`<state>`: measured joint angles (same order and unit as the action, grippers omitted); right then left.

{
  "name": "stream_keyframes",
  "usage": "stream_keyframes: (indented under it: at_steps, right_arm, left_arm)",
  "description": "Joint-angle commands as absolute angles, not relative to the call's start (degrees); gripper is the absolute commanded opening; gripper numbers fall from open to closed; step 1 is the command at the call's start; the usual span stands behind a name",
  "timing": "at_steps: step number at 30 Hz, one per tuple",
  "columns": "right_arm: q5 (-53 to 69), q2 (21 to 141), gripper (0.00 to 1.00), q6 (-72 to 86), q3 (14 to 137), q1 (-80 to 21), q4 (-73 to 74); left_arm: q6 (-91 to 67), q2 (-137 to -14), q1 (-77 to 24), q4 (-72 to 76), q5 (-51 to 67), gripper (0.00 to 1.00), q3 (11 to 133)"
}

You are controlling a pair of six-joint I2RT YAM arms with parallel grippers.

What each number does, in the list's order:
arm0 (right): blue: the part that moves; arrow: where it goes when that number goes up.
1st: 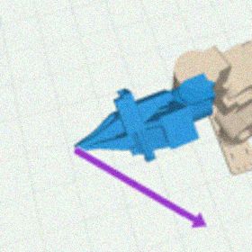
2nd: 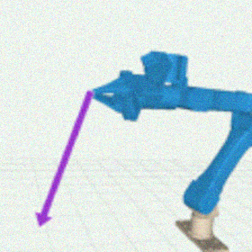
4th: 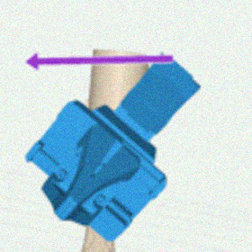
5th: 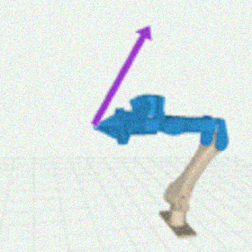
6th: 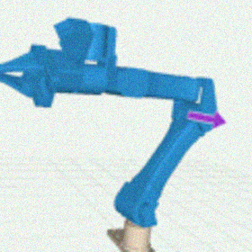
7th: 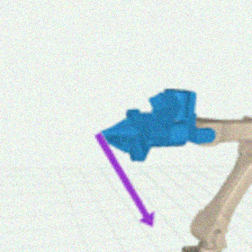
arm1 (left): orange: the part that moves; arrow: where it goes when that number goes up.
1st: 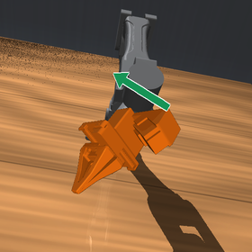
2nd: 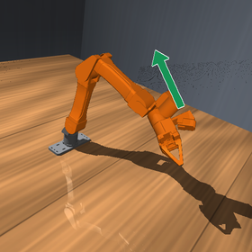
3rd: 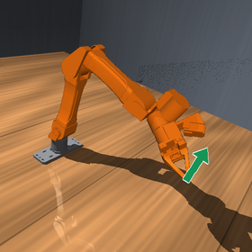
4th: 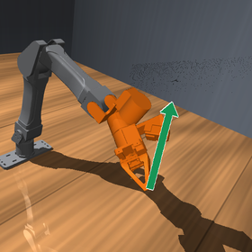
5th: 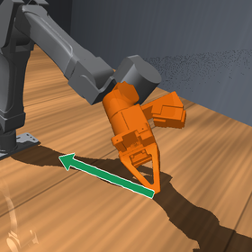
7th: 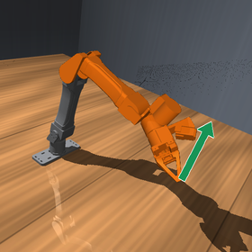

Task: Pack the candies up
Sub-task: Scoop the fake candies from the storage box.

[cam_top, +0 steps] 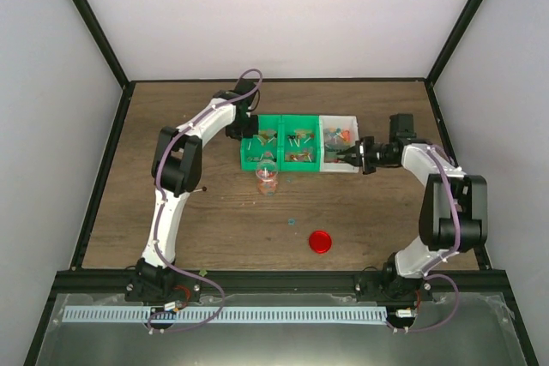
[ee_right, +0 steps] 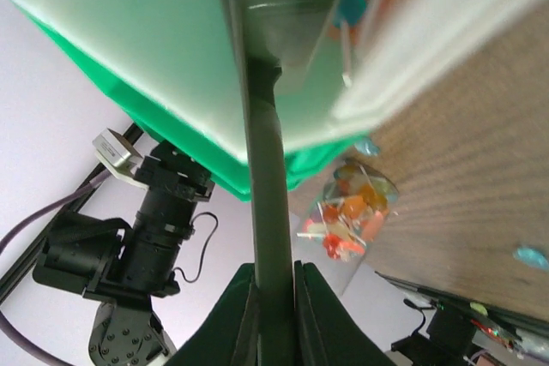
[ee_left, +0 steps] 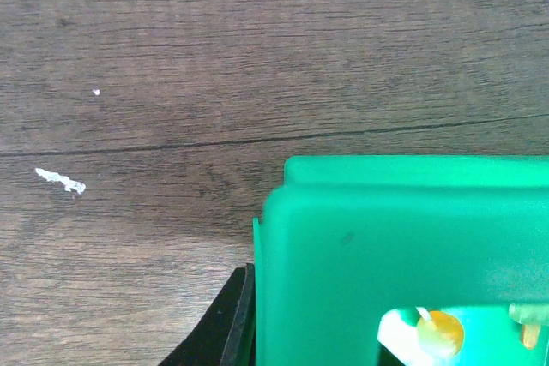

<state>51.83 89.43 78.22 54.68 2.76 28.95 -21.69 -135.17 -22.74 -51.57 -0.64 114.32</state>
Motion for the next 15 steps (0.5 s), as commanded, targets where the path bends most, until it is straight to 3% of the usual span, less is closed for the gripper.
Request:
stream_keyframes:
  at_steps: [1,10,15]
  right_arm:
    - [46.13,98.49,0.01,82.84,54.33,3.69,23.29]
    - [47.70,111.35,0.01,68.18,62.30,3.78,11.22]
    - [49.71,109.62,0.01,61.12,59.32,3.76,7.84]
  left_arm:
    - [-20.84,-137.92,-22.57,-48.52,5.97,0.04,112.80]
    - [-19.61,-139.58,-22.59,-49.54,6.29,0.04,113.14]
    - [-22.23,-139.90,-22.35,-50.03,5.20,0.04,114.38]
